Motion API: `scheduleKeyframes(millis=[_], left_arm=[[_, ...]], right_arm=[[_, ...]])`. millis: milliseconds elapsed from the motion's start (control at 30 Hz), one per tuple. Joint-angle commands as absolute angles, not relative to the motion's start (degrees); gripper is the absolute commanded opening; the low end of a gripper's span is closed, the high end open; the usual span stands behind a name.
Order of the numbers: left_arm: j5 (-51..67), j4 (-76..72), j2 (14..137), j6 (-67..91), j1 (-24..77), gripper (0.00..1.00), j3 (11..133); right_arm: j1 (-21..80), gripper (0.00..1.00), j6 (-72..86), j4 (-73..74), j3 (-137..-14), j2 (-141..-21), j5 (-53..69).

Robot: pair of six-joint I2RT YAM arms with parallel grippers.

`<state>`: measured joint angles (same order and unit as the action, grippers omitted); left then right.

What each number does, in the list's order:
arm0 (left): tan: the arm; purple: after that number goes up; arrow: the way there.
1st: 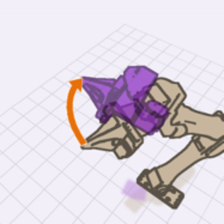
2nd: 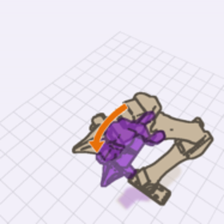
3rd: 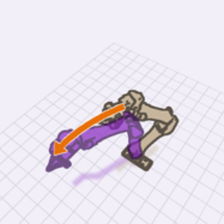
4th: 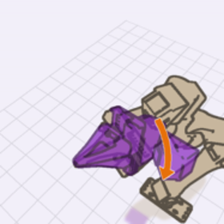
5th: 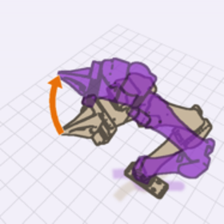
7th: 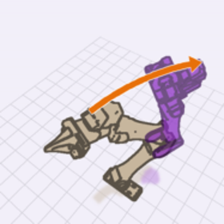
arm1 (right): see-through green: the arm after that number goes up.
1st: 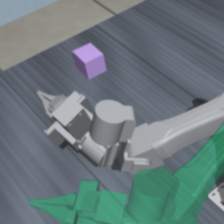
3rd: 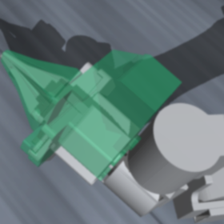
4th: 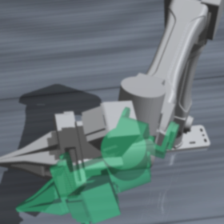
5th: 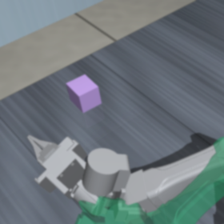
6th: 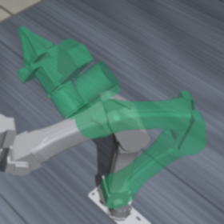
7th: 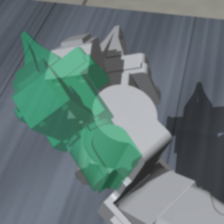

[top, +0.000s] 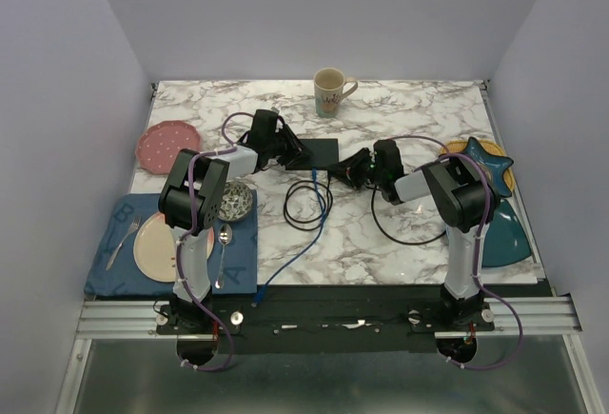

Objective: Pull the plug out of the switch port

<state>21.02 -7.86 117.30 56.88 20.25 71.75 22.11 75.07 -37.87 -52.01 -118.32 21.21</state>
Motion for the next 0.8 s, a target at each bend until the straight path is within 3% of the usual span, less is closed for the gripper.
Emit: scheduleKeyframes(millis=[0,300,500,767], left_arm=[[18.72,-1.32,118.39,55.2,19.95,0.38,69.52],[18.72,-1.41,118.12,55.2,19.95,0.38,69.52],[18.72,-1.41,118.3,55.37,19.95,0.38,69.52],[19.25,-1.67,117.25,55.55,20.04,0.38,68.47]], right_arm=[[22.15,0.25,75.32,-34.54,-51.68,-118.65,16.26],[22.15,0.15,74.36,-34.01,-51.94,-118.48,16.26],[22.15,0.19,71.81,-32.7,-52.3,-118.04,16.52],[22.15,0.01,70.41,-32.96,-52.12,-117.78,16.61]])
